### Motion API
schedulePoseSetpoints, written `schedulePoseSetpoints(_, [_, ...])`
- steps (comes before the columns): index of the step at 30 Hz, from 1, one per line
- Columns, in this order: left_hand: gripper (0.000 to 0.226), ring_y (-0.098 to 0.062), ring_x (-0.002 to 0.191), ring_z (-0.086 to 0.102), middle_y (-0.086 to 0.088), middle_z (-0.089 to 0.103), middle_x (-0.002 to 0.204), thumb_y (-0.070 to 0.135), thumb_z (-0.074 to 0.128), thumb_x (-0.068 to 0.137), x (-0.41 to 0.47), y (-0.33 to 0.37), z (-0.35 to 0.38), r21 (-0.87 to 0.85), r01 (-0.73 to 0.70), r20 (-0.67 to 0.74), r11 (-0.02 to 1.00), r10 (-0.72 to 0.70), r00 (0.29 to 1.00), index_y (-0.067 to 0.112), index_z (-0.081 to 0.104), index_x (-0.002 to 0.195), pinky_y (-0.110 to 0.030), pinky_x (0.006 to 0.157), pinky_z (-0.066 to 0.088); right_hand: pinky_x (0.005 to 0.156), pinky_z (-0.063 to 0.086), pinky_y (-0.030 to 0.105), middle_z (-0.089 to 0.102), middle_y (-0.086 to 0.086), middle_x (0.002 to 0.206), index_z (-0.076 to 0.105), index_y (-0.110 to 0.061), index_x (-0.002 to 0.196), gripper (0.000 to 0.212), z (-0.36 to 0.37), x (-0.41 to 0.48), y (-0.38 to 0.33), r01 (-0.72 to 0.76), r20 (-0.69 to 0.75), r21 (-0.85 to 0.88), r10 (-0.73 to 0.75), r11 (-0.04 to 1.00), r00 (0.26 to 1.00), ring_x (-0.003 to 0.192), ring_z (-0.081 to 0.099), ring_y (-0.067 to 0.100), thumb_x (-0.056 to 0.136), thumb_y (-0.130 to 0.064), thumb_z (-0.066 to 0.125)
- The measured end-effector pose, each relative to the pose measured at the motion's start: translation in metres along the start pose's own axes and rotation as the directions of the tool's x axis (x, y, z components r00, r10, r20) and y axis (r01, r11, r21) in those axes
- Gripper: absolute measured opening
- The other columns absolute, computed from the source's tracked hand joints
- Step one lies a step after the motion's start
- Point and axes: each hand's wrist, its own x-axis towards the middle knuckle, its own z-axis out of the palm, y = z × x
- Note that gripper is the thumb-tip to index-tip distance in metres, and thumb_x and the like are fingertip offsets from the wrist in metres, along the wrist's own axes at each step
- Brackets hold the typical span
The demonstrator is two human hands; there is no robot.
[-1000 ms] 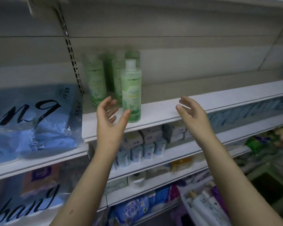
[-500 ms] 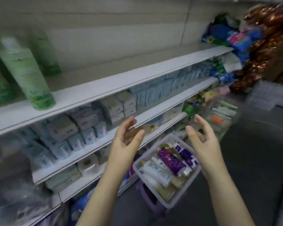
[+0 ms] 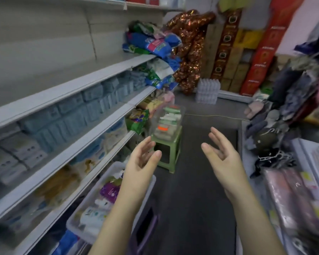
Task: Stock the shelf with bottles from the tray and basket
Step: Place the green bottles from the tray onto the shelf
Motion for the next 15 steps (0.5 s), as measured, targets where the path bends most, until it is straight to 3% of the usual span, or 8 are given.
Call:
schedulePoseSetpoints(7, [0.043,0.002,0.115,0.058,0.006,0.06,0.129,0.015,0.056,0.094,0.051,-0.035,0.033,-0.031,0.149,-0.003,0.988,-0.149,0.989,0.019,0.051,0.136,-0.034,0.105,0.045,0.09,0.039,0.018,0.045,-0.016,0.145,0.042,-0.041,0.142,0.054,-0.011,0.045,0.042,-0.108,-0.04,0.013,0.108,0.994,0.993,0.128,0.047,0.001,0.092,-0.032,0.061])
schedulePoseSetpoints(11, [0.039,-0.009,0.122,0.056,0.005,0.061,0.128,0.014,0.055,0.095,0.102,-0.053,0.031,-0.094,0.185,-0.046,0.978,-0.189,0.981,0.019,0.052,0.133,-0.032,0.105,0.044,0.088,0.039,0.015,0.045,-0.016,0.145,0.042,-0.041,0.142,0.054,0.002,0.096,0.05,-0.112,-0.009,-0.057,0.112,0.992,0.994,0.128,0.048,0.003,0.092,-0.032,0.061])
schedulePoseSetpoints(15, [0.03,-0.011,0.119,0.059,0.009,0.064,0.121,0.016,0.057,0.094,0.16,-0.062,0.027,-0.155,0.174,-0.08,0.972,-0.188,0.979,0.028,0.057,0.121,-0.034,0.106,0.044,0.098,0.04,0.025,0.043,-0.016,0.146,0.039,-0.041,0.144,0.057,0.02,0.156,0.047,-0.075,0.062,-0.132,0.083,0.988,0.995,0.129,0.047,0.004,0.091,-0.034,0.061])
